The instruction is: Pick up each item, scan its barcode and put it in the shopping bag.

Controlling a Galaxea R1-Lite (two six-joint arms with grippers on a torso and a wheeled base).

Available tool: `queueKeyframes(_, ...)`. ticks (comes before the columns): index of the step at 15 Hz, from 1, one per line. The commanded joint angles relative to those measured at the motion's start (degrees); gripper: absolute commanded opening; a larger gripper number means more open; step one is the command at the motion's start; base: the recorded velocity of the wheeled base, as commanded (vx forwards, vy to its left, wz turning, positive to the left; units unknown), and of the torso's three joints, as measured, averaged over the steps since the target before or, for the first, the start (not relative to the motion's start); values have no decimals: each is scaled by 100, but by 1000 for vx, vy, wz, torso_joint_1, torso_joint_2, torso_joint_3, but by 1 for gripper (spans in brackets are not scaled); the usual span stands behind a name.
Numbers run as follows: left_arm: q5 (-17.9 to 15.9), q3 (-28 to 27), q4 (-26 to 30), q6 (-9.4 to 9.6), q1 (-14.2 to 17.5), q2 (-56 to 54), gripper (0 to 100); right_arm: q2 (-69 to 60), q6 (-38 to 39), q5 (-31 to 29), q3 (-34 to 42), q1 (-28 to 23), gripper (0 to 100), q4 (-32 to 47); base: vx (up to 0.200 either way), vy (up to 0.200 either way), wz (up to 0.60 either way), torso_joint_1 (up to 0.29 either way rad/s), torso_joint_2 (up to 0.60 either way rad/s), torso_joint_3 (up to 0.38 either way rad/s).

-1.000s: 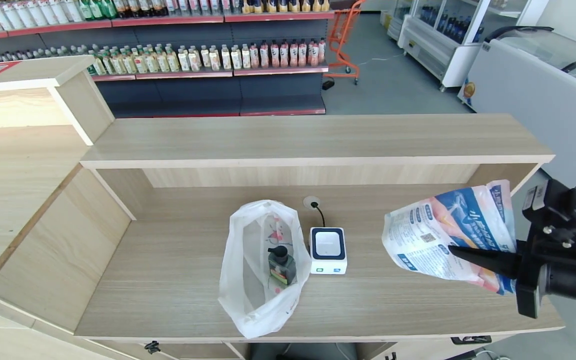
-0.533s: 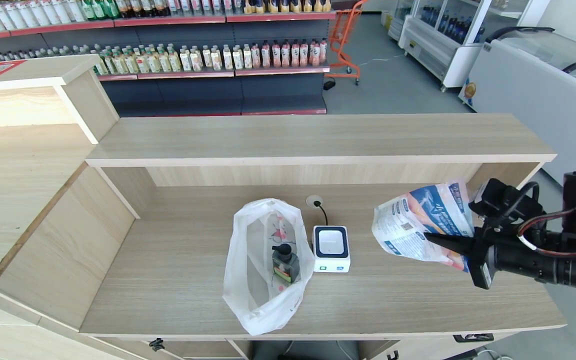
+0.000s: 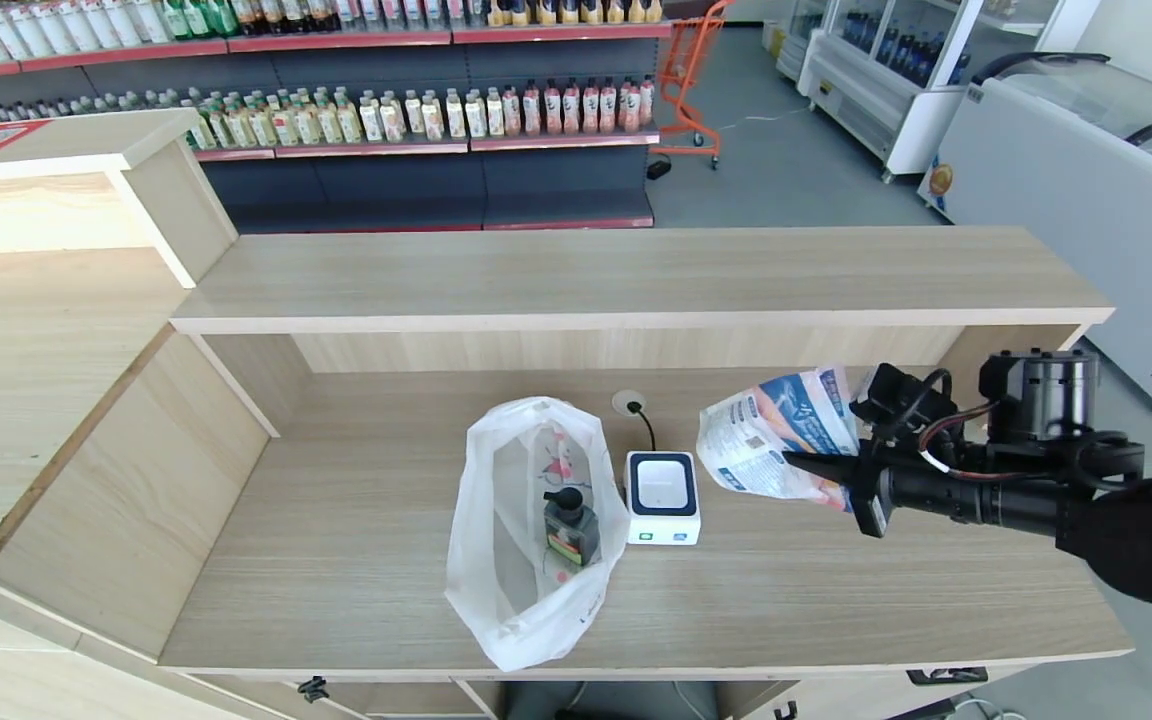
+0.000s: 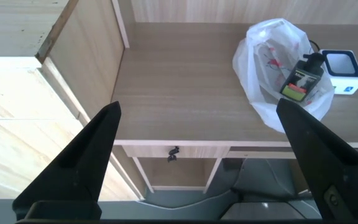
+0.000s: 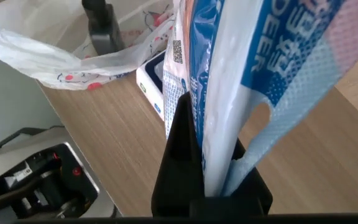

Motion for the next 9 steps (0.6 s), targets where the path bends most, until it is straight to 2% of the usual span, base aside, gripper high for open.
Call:
queueKeyframes(1,2,0,0,0,0,6,100,787,-104,205,28,-7,0,-607,0,0,0,0,0,0)
queueKeyframes(5,-6,0,0,9,0,6,100,1332,-710,416,2,-235,0,-1020,0,0,0,0,0,0)
queueKeyframes(9,-6,0,0,9,0,-2,100,1605,-965,557,-147,-191,0,-1126,0,0,0,0,0,0)
